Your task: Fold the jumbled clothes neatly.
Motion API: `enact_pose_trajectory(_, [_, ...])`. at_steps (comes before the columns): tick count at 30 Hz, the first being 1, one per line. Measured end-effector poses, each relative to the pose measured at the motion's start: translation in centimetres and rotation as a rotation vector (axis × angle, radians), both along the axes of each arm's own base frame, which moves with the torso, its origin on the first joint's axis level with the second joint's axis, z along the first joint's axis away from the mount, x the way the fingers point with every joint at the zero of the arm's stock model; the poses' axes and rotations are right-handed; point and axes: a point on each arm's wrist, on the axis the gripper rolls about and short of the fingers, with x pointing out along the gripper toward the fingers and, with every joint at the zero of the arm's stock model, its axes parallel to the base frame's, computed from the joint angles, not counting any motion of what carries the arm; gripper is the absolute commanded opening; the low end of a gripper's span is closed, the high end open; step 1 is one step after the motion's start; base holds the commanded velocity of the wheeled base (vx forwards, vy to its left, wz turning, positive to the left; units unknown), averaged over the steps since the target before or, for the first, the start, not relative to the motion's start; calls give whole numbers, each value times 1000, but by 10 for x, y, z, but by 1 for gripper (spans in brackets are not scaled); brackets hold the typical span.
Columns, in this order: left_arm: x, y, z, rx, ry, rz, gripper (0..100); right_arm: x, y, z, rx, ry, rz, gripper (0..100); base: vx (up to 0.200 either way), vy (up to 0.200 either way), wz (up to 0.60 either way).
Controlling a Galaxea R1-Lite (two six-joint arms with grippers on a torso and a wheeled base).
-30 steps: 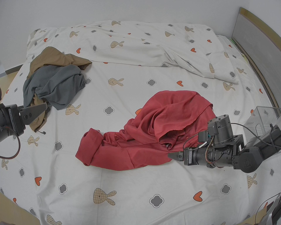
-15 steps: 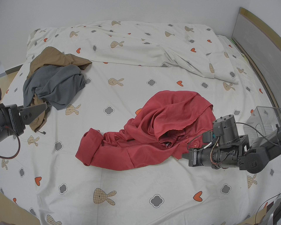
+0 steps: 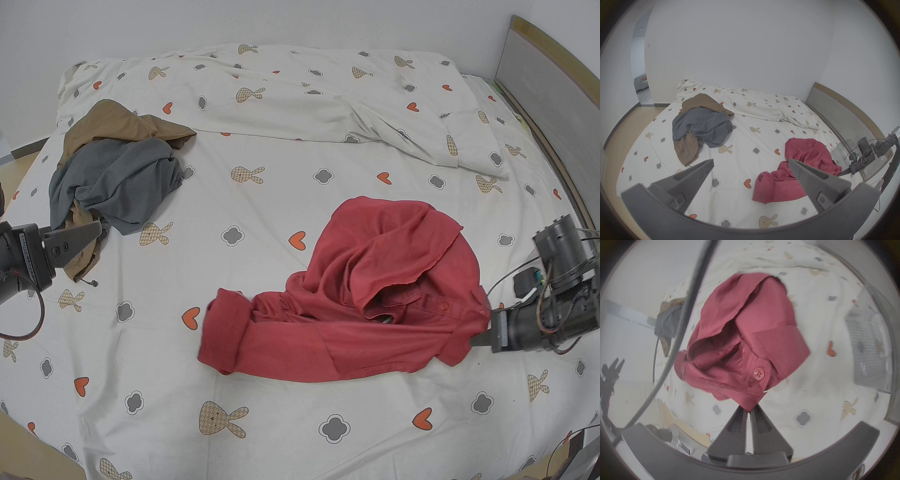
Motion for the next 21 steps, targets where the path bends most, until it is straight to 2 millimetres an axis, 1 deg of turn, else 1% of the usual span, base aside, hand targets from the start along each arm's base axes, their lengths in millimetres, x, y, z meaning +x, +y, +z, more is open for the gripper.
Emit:
enact_pose_trajectory(4, [0, 0, 0, -1, 3, -10, 100, -17, -24, 17, -5, 11, -74, 0, 0, 0, 0])
enact_pose_trajectory(7, [1, -1, -1, -2, 6, -14, 100, -26, -33, 22, -6, 12, -104, 0, 0, 0, 0])
enact_pose_trajectory(11, [3, -2, -1, -4, 12, -13, 100, -34, -39, 20, -19, 23, -124, 0, 0, 0, 0])
enact_pose_trajectory(12, [3, -2, -1, -4, 13, -13, 100, -35, -39, 19, -23, 25, -125, 100, 0, 0, 0])
enact_pose_trajectory(16, [5, -2, -2, -4, 19, -13, 100, -39, -45, 13, -47, 39, -127, 100, 0, 0, 0])
enact_pose_trajectory(21, [10, -4, -5, -2, 38, -28, 100, -40, -51, 10, -50, 45, -157, 100, 0, 0, 0])
